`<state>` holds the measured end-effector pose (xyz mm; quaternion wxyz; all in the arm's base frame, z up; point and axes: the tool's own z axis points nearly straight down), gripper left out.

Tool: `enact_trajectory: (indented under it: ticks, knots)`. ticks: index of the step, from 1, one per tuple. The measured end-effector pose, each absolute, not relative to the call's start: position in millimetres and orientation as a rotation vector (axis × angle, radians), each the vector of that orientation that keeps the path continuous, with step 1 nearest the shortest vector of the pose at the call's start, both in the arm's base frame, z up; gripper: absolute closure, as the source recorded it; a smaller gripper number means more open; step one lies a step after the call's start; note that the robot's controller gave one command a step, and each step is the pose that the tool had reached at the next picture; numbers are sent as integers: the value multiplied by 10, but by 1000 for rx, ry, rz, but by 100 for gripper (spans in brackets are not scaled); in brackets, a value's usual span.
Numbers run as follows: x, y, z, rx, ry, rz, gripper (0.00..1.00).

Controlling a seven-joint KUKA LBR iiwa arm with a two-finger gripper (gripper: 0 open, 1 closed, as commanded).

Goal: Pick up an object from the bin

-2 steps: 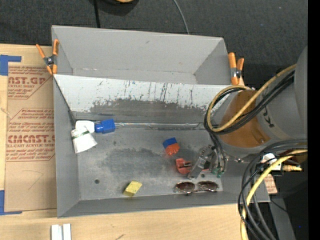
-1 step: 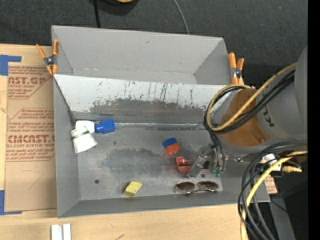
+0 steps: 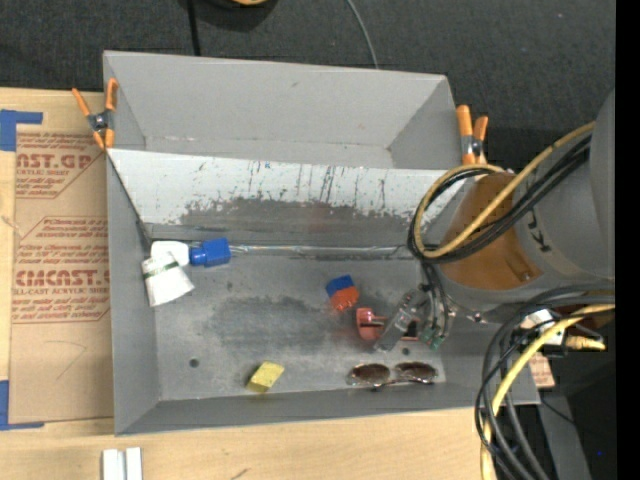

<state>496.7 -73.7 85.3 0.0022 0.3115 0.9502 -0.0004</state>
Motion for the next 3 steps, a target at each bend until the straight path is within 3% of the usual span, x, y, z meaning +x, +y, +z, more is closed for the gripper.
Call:
enact_trajectory:
  ticks: [1,2,3]
  knots:
    - [4948,-713,1252,941,3004,-4,100]
    - [4945,-738,1797,940,2999,-2,100]
    - [4977,-754,2027,949,2983,0,100]
